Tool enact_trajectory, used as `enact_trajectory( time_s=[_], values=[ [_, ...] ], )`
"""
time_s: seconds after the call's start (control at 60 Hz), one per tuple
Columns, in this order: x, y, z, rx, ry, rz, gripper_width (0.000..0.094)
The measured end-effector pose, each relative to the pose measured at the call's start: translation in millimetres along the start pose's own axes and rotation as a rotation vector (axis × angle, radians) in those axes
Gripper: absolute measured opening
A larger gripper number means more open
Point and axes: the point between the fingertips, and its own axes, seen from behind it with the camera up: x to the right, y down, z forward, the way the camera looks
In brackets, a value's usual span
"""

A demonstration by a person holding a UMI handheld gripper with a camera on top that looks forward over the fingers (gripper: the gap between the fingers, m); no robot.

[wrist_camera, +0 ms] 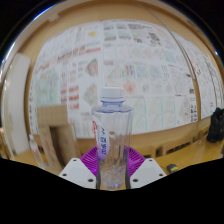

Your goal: Pour water

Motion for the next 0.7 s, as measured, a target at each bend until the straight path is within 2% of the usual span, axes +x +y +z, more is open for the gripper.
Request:
enact_trajectory(
  time_s=[0.1, 0.183, 0.383, 0.4, 0.45, 0.533, 0.617, 0.7],
  values=[
    [23.3, 62.7, 6.6, -0.131, 0.042, -0.062, 0.0325],
    [38.4, 109.4, 10.6, -0.205, 0.051, -0.091, 0.0325],
    [41.8, 174.1, 13.7, -0.312, 0.036, -0.081, 0.0327],
    [41.5, 168.9, 16.1, -0.276, 0.035, -0.083, 0.033],
    [42.3, 170.9, 14.6, -0.279, 0.042, -0.094, 0.0338],
    [41.6, 172.1, 12.8, -0.285, 0.051, -0.101, 0.0449],
    [44.8, 174.2, 10.2, -0.318, 0.068, -0.098, 0.052],
    [47.2, 174.7, 2.1, -0.362, 0.088, -0.101, 0.0804]
  ],
)
